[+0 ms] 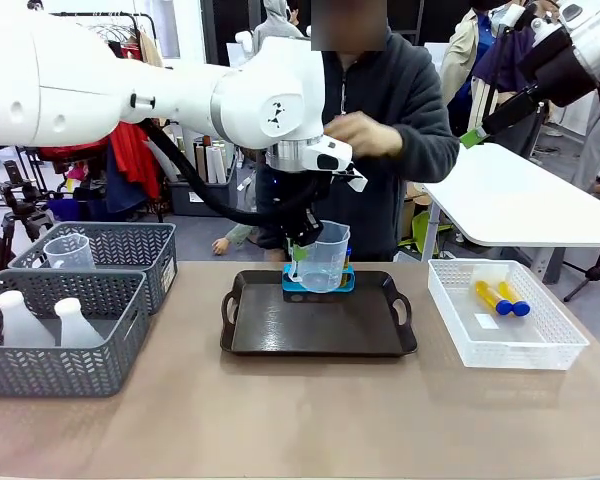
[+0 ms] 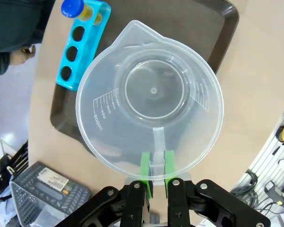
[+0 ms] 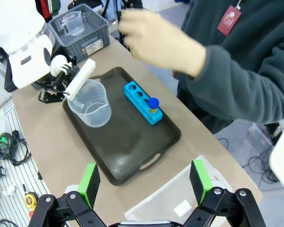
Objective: Prepare the laboratory tools.
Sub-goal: Pick up one Large Measuring Cup and place it on the Handle tray.
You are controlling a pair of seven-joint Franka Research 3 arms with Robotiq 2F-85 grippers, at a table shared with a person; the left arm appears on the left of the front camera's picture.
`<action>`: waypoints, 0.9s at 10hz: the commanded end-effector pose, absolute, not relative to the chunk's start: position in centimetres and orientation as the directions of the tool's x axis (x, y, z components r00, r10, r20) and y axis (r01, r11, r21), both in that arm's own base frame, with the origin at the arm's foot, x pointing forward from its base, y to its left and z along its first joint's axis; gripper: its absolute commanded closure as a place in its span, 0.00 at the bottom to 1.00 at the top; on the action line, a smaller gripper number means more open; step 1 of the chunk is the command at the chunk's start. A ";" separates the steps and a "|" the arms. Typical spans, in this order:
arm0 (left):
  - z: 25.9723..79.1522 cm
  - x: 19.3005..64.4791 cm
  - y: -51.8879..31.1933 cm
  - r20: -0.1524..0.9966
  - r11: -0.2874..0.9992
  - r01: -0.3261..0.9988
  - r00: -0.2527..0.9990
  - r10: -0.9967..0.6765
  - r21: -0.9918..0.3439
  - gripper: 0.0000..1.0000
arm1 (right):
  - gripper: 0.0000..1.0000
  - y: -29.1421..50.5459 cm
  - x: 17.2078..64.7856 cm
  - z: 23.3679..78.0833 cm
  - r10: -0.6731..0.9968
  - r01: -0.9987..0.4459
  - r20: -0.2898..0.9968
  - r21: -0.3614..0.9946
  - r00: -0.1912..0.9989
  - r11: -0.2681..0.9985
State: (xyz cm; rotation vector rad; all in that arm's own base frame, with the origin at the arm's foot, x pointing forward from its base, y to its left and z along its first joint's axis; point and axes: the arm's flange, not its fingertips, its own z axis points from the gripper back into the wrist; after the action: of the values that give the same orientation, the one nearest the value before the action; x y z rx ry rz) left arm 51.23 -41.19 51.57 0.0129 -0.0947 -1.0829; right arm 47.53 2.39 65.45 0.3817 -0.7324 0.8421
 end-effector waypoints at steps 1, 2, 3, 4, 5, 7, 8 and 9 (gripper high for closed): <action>53.1 51.1 -39.8 0.060 0.471 0.879 0.467 -0.882 0.077 1.00 | 0.00 2.3 47.5 65.6 0.527 -0.789 0.727 0.034 0.441 0.613; 53.3 51.1 -39.1 0.070 0.484 0.872 0.479 -0.875 0.076 1.00 | 0.00 2.3 47.5 65.6 0.527 -0.789 0.727 0.034 0.441 0.613; 53.3 51.2 -38.9 0.081 0.495 0.866 0.490 -0.868 0.071 1.00 | 0.00 2.3 47.5 65.6 0.527 -0.789 0.727 0.034 0.441 0.613; 53.5 50.9 -38.8 0.084 0.498 0.865 0.493 -0.866 0.063 1.00 | 0.00 2.3 47.5 65.6 0.527 -0.789 0.727 0.034 0.441 0.613; 53.3 51.6 -39.8 0.077 0.489 0.870 0.484 -0.872 0.068 1.00 | 0.00 2.3 47.5 65.6 0.527 -0.789 0.727 0.034 0.441 0.613; 53.3 51.6 -39.8 0.077 0.489 0.870 0.484 -0.872 0.068 1.00 | 0.00 2.3 47.5 65.6 0.527 -0.789 0.727 0.034 0.441 0.613; 53.3 51.6 -39.8 0.077 0.489 0.870 0.484 -0.872 0.068 1.00 | 0.00 2.3 47.5 65.6 0.527 -0.789 0.727 0.034 0.441 0.613; 53.1 51.6 -40.0 0.076 0.488 0.871 0.483 -0.872 0.065 1.00 | 0.00 2.3 47.5 65.6 0.527 -0.789 0.727 0.034 0.441 0.613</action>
State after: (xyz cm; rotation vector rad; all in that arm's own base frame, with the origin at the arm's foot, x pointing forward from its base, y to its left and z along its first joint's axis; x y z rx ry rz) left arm 51.61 -40.07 52.88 0.0177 -0.0996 -1.0629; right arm 47.53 2.38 65.45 0.3817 -0.7324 0.8420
